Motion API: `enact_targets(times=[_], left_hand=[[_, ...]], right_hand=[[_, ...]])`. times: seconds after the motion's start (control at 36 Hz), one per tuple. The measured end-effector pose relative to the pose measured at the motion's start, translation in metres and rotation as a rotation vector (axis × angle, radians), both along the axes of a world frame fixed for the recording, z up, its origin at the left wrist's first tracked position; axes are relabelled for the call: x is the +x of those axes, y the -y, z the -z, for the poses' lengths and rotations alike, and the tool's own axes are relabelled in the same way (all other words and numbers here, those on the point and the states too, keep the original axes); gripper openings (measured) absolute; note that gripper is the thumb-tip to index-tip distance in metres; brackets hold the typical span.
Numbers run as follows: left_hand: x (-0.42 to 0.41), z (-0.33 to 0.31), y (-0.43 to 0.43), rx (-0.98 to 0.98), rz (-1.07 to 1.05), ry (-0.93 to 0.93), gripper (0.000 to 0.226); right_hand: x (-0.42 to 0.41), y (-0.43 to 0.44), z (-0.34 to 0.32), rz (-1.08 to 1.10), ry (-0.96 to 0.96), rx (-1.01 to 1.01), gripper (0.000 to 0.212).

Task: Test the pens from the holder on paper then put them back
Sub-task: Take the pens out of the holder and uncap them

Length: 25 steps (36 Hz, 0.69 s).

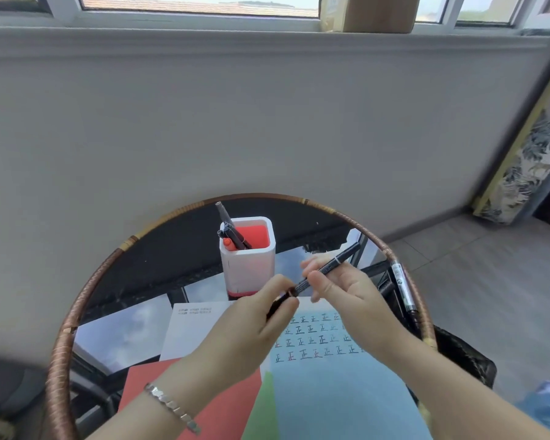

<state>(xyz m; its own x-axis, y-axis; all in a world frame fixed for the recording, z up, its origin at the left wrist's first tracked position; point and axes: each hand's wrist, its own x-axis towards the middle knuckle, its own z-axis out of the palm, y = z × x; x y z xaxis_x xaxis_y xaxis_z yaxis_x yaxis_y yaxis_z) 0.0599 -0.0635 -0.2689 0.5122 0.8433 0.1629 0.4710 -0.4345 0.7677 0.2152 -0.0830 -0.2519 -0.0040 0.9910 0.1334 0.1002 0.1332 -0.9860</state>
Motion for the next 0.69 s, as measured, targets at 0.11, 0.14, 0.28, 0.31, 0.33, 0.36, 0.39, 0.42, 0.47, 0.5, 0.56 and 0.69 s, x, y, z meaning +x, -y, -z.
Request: enact_targets(times=[0.11,0.14,0.28,0.31,0.33,0.36,0.39,0.42,0.47,0.5,0.56,0.69], left_hand=[[-0.004,0.004,0.002,-0.185,-0.109,0.019,0.007],[-0.006,0.005,0.001,-0.206,-0.140,0.025,0.011],[-0.005,0.010,-0.001,-0.201,-0.215,0.044,0.024],[-0.003,0.011,-0.002,-0.204,-0.234,0.055,0.020],[0.000,0.012,-0.003,-0.212,-0.254,0.068,0.016],[0.003,0.013,-0.004,-0.224,-0.274,0.082,0.013],[0.007,0.014,-0.006,-0.238,-0.287,0.091,0.011],[0.012,0.015,-0.008,-0.248,-0.292,0.092,0.010],[0.024,0.016,-0.012,-0.230,-0.295,0.076,0.007],[0.031,0.017,-0.015,-0.197,-0.289,0.054,0.006],[0.049,0.021,-0.022,-0.138,-0.260,0.006,0.008],[0.100,0.036,-0.044,-0.150,-0.200,-0.150,0.015]], right_hand=[[0.039,-0.030,-0.003,0.222,-0.091,-0.110,0.007],[0.051,-0.038,-0.003,0.258,0.005,-0.159,0.006],[0.090,-0.068,0.016,0.317,0.565,-0.249,0.031],[0.095,-0.072,0.023,0.310,0.692,-0.238,0.024],[0.099,-0.075,0.030,0.284,0.816,-0.240,0.017],[0.102,-0.078,0.036,0.249,0.932,-0.250,0.012],[0.104,-0.080,0.042,0.216,1.028,-0.261,0.012],[0.105,-0.082,0.047,0.191,1.100,-0.265,0.013],[0.108,-0.084,0.053,0.165,1.195,-0.256,0.016],[0.110,-0.083,0.055,0.156,1.215,-0.249,0.018],[0.115,-0.082,0.058,0.143,1.219,-0.231,0.019],[0.124,-0.075,0.061,0.166,1.153,-0.173,0.018]])
